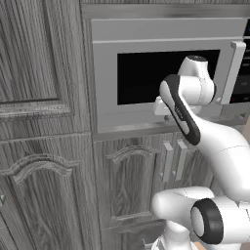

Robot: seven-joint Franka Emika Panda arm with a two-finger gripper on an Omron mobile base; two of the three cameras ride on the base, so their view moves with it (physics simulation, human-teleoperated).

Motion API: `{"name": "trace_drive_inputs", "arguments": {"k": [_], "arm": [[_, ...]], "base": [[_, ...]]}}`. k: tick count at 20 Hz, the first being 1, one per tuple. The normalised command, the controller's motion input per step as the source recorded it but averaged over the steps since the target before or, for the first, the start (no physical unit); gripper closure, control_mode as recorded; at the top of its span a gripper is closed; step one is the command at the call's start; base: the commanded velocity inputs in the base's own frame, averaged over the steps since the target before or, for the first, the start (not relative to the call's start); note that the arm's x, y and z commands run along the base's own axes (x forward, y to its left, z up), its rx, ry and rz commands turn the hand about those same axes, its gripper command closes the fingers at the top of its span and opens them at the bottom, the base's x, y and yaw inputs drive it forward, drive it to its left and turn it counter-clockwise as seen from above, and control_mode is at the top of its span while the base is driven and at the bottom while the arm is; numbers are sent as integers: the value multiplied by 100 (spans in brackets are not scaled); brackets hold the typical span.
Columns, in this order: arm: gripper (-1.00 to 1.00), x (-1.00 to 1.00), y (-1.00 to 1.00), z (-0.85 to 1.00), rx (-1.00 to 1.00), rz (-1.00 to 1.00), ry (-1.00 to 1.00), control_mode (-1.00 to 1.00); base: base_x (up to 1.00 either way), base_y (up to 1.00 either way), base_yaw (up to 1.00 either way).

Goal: Place the sponge inside the microwave to prepare for sanitizing.

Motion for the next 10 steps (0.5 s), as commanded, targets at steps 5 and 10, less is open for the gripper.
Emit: {"name": "trace_drive_inputs", "arguments": {"k": [5, 10], "arm": [[-100, -9, 0, 0, 0, 0, -5, -100], [-100, -18, 0, 0, 0, 0, -14, -100]], "base": [[0, 0, 0], [0, 0, 0]]}}
